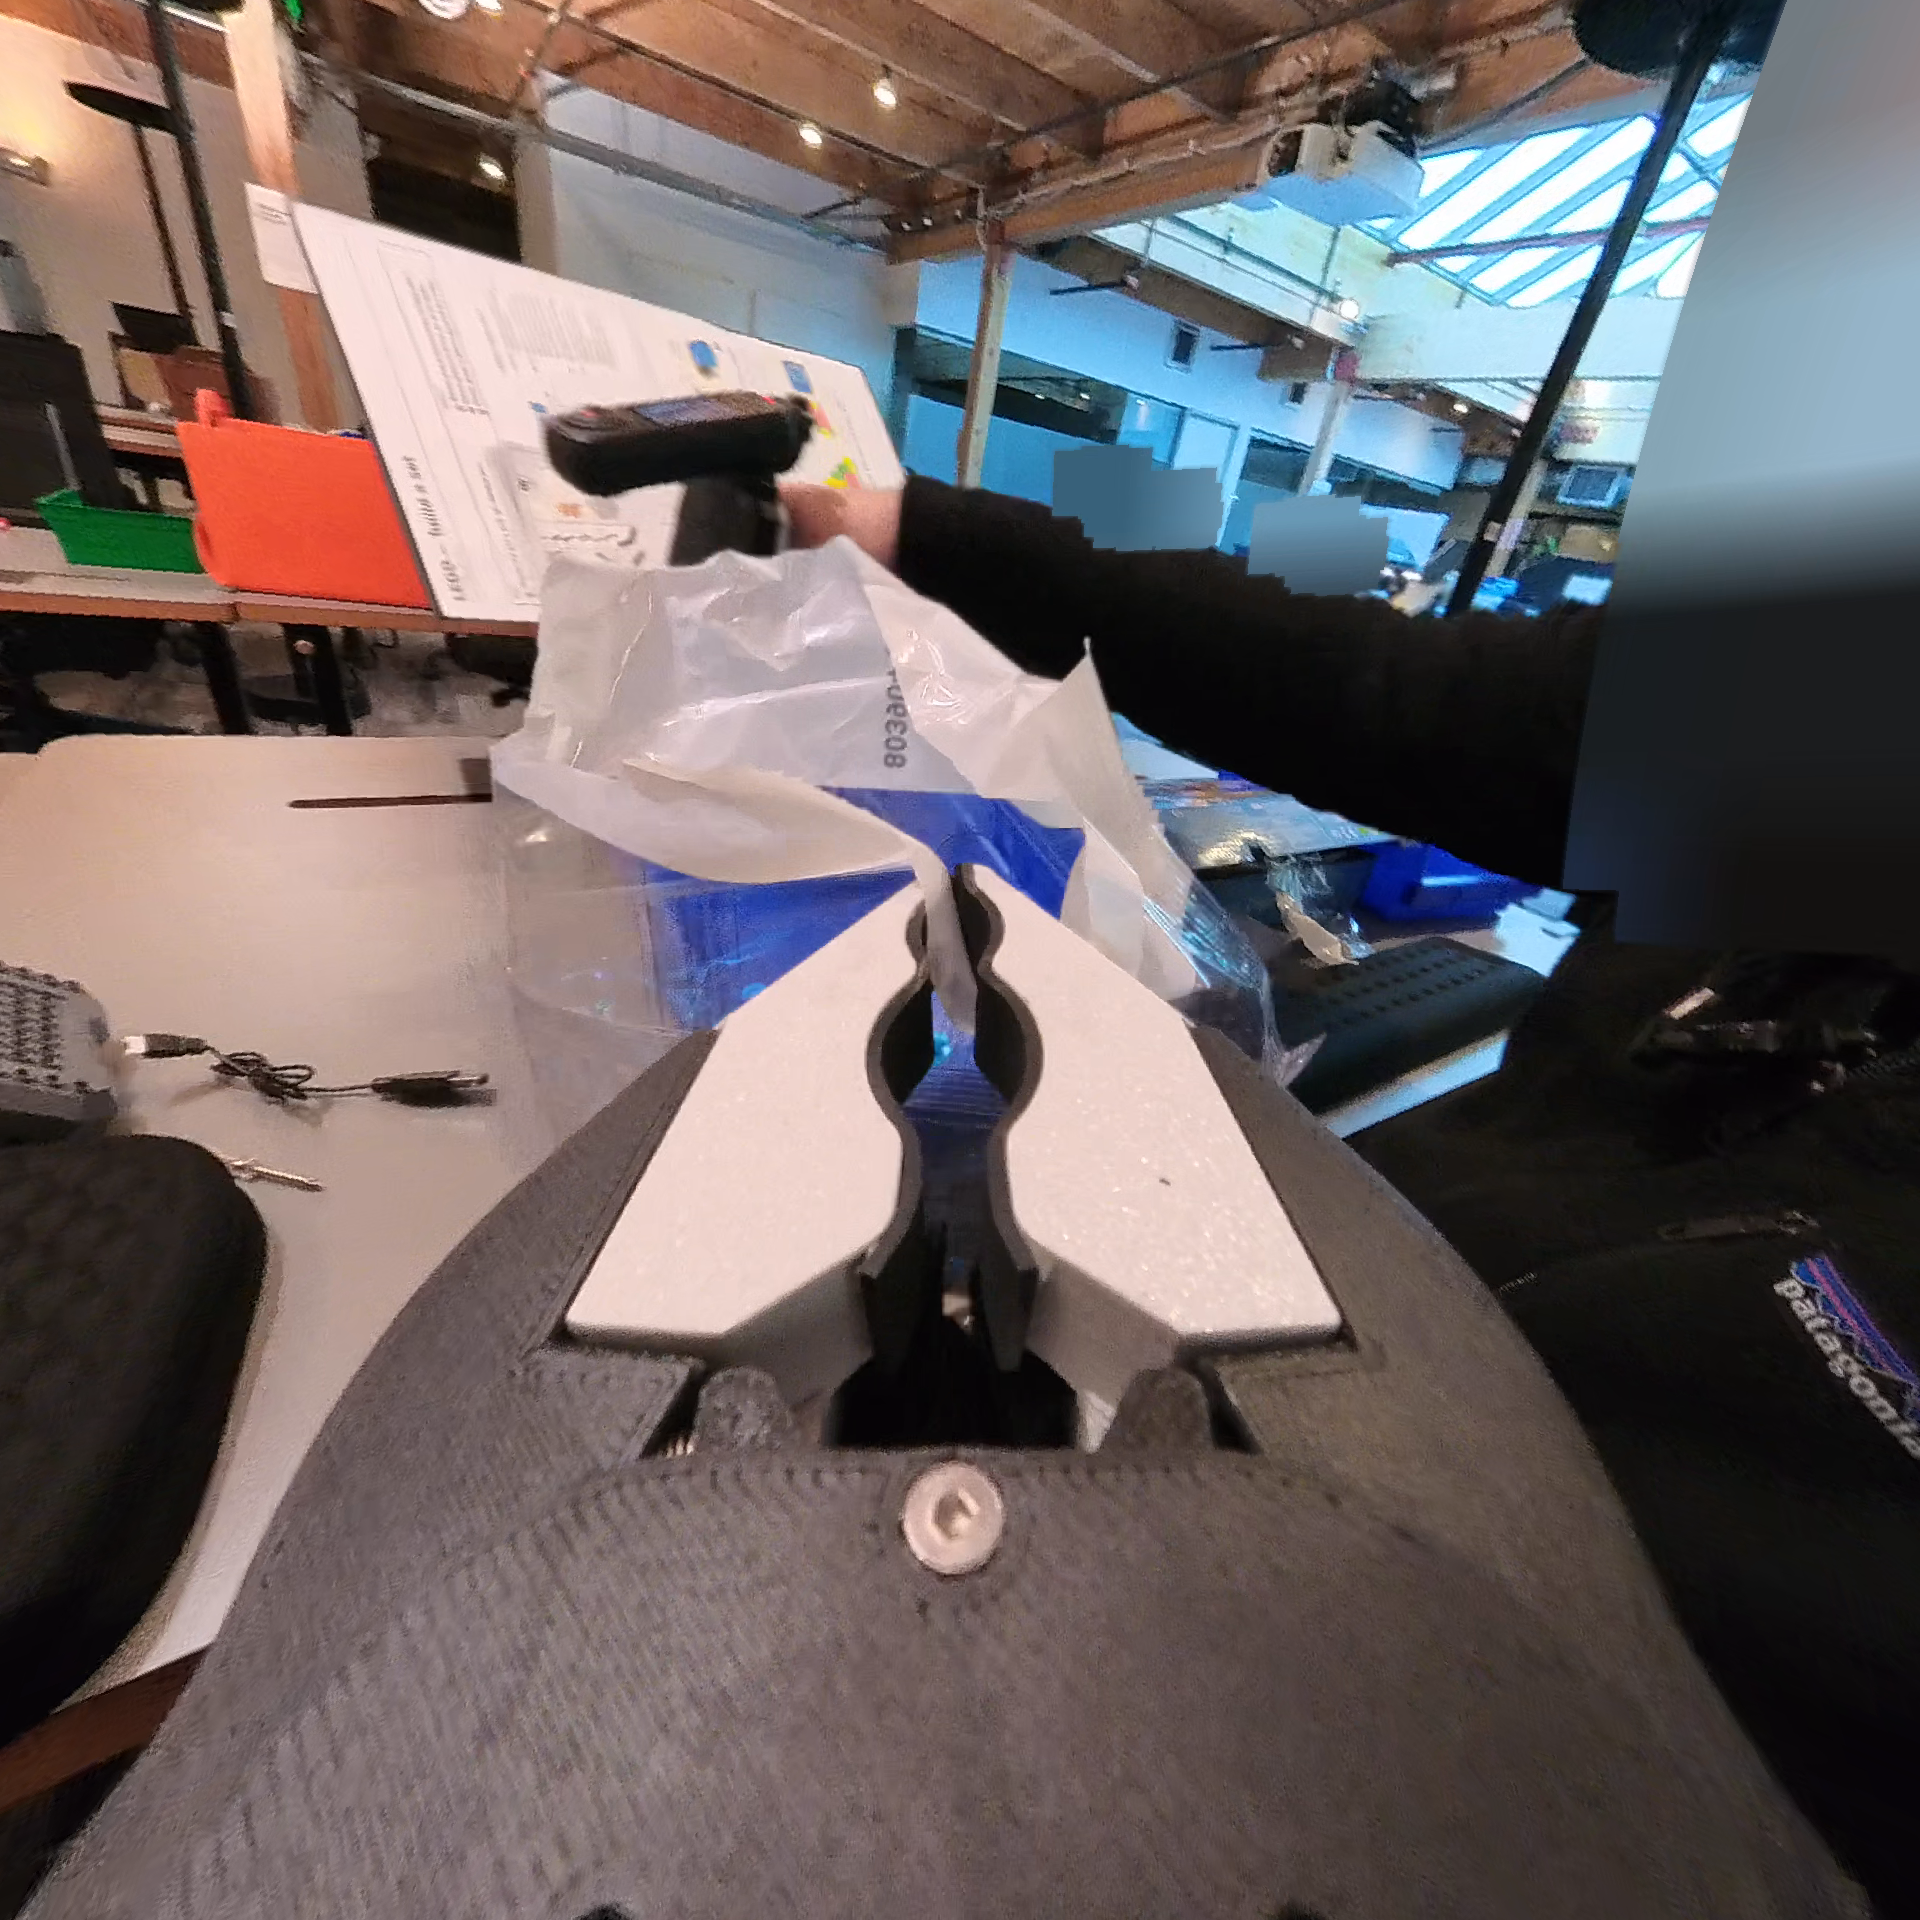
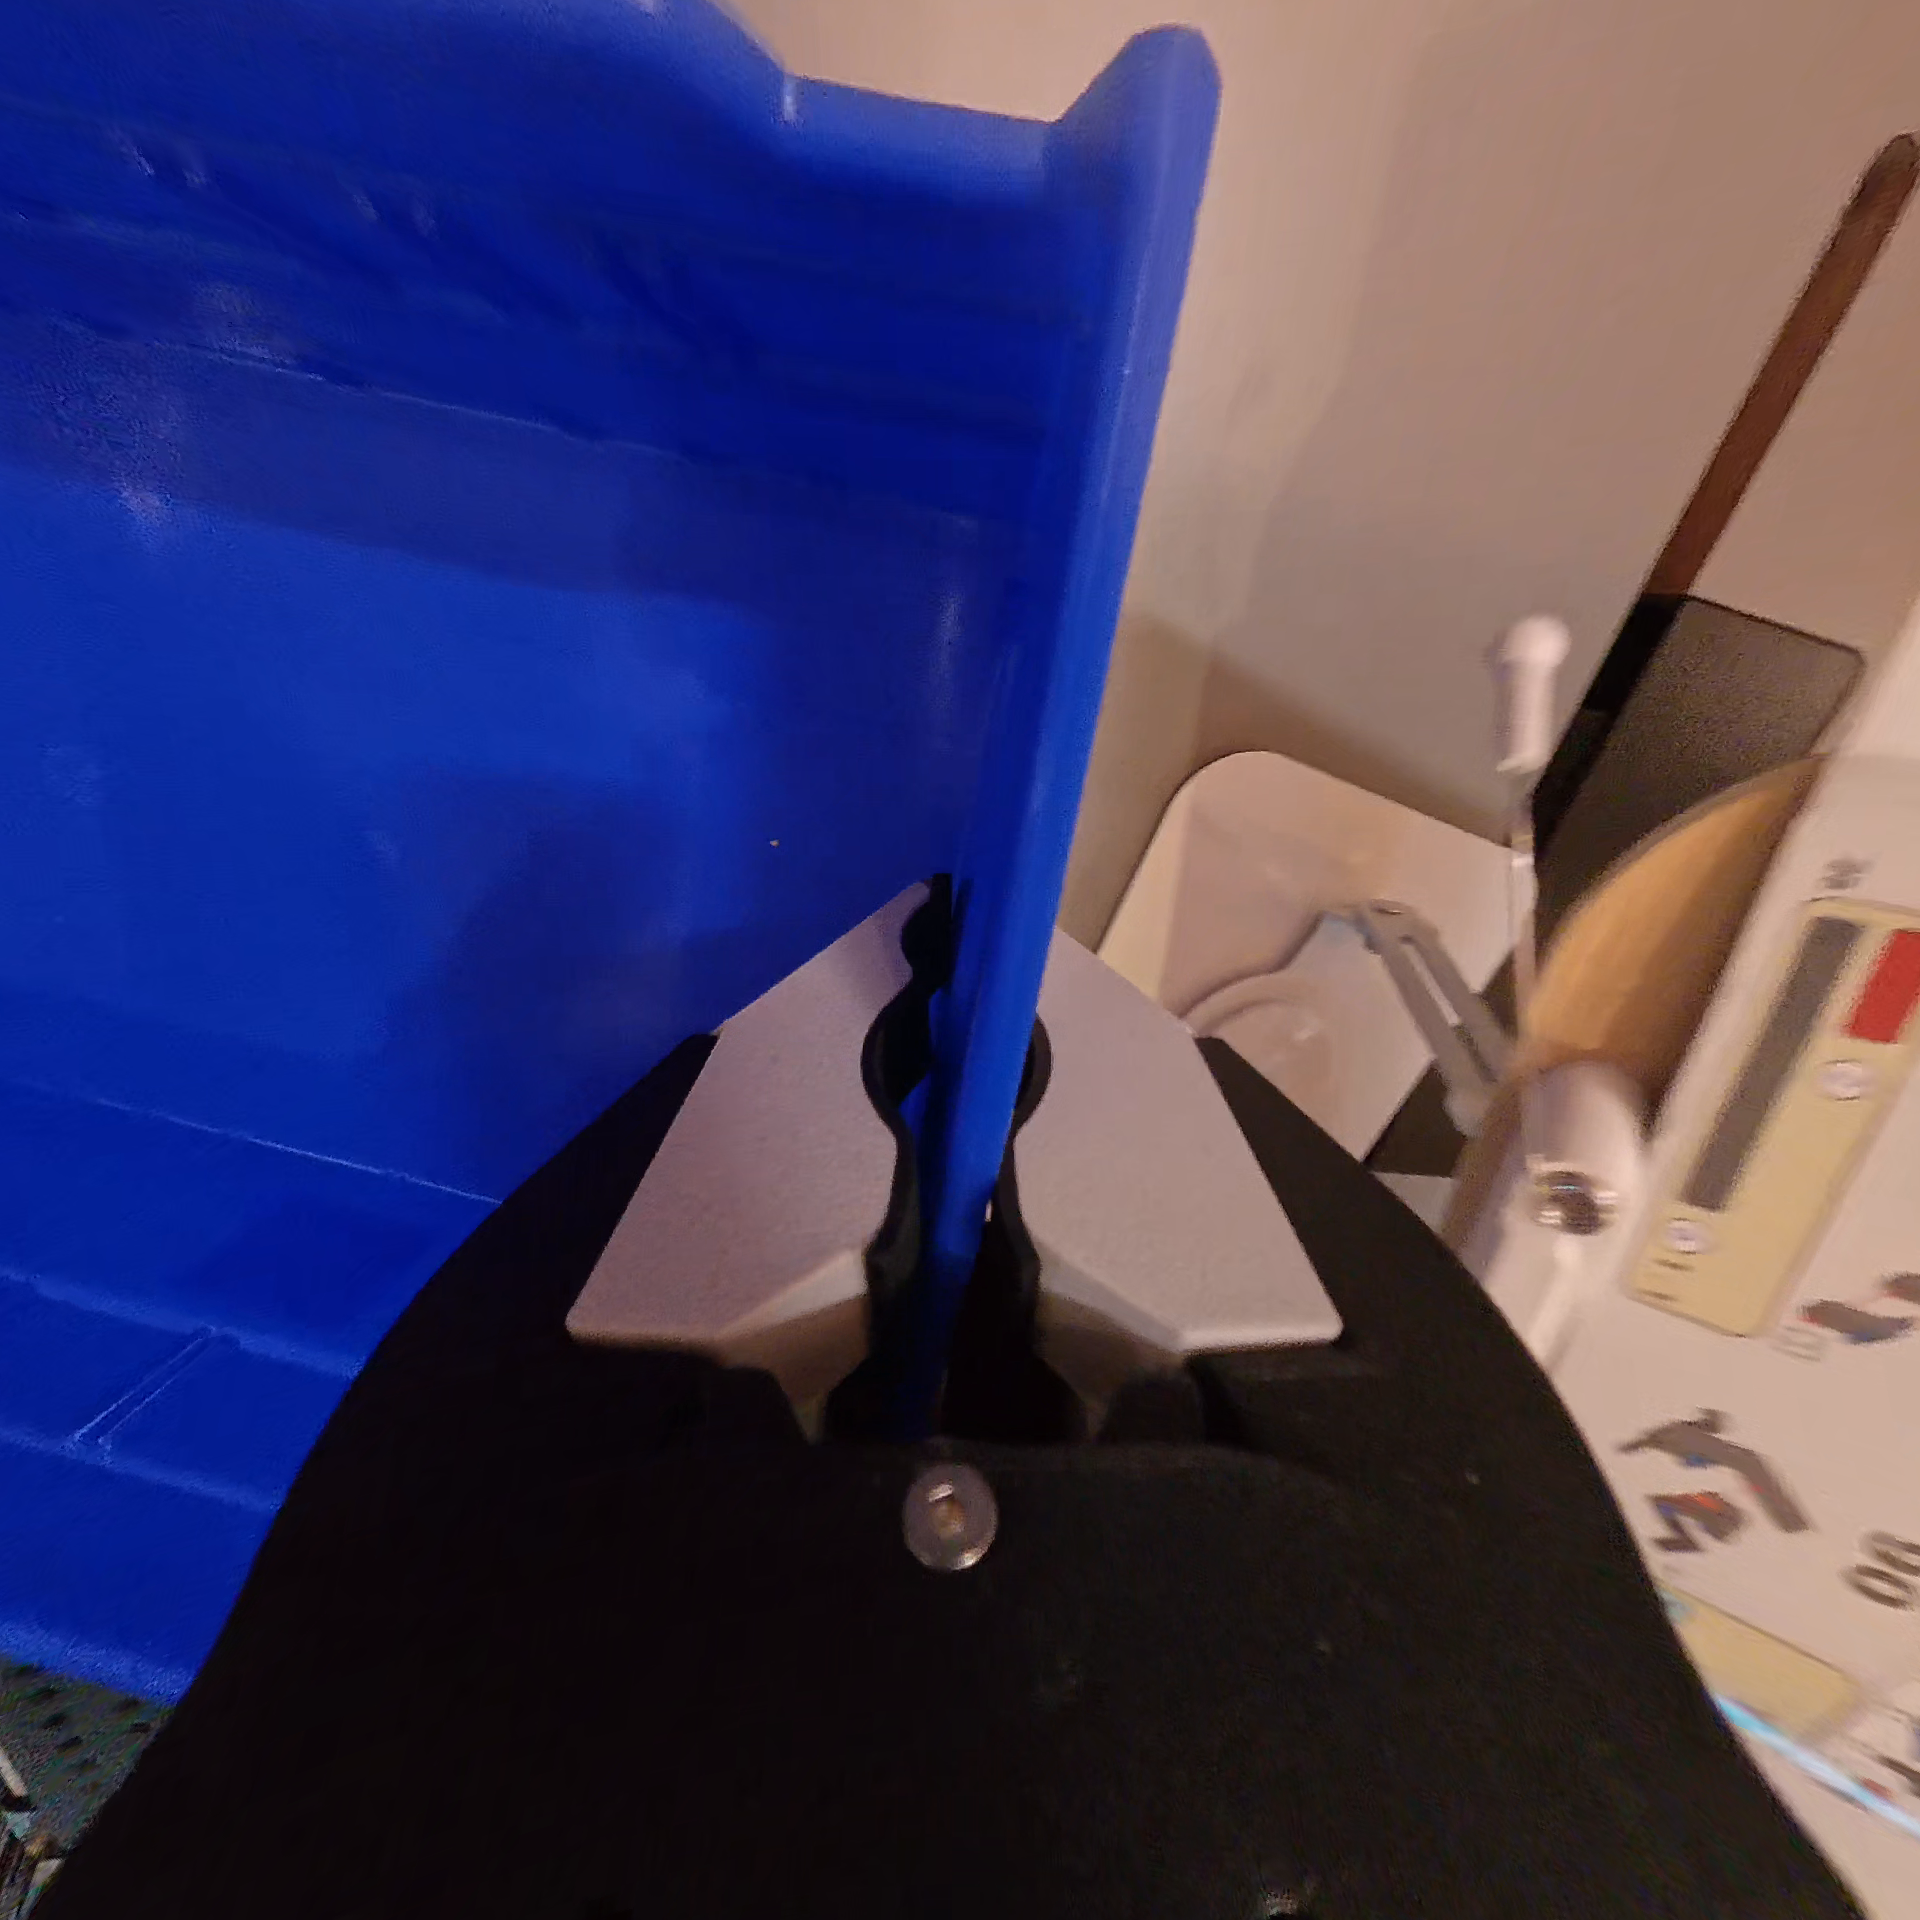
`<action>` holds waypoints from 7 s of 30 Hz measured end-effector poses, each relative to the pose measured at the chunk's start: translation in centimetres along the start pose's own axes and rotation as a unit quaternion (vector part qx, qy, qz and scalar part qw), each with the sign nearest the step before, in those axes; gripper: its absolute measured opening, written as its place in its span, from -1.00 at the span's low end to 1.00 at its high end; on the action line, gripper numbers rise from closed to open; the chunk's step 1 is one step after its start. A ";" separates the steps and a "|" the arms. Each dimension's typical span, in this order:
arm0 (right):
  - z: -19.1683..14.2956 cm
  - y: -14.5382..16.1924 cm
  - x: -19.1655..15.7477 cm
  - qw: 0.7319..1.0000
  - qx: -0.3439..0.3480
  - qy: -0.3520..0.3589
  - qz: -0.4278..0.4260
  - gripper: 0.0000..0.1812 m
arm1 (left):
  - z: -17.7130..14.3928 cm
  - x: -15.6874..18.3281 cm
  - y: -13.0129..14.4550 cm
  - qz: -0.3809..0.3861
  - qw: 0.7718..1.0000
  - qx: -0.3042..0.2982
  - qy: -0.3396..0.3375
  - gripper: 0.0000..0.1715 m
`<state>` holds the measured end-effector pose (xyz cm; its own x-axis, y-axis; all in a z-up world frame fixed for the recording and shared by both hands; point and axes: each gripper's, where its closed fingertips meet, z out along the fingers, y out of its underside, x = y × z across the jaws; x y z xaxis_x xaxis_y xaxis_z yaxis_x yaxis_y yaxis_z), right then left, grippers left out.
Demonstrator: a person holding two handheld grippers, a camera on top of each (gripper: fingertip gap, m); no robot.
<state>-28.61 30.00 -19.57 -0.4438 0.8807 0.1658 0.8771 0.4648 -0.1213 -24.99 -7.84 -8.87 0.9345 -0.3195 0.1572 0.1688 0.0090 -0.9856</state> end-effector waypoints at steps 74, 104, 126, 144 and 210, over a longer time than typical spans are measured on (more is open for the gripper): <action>19.0 -34.1 10.8 0.994 -0.064 -0.082 0.011 -0.96 | 6.0 -2.6 5.1 -0.033 0.988 0.008 0.152 -1.00; -24.1 -7.3 -21.2 0.923 0.277 -0.157 -0.216 -0.96 | 12.1 5.8 0.4 0.103 0.978 -0.027 0.178 -1.00; -25.8 15.3 -21.8 0.970 0.239 -0.018 -0.034 -0.61 | 22.7 14.5 3.4 0.164 0.947 -0.129 0.243 -1.00; -16.4 22.7 -25.2 0.876 0.418 0.091 0.223 0.06 | 36.1 11.6 3.1 0.156 0.972 -0.142 0.107 -1.00; -16.4 37.2 -41.4 0.772 0.603 0.134 0.146 -1.00 | 38.6 18.4 16.7 0.460 0.820 -0.233 0.249 0.28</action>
<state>25.45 9.34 -14.89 -0.0643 0.9887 0.1355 0.0507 0.1388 -0.9890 7.11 23.05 -20.02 0.3358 -0.7296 -0.5957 -0.7818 0.1369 -0.6084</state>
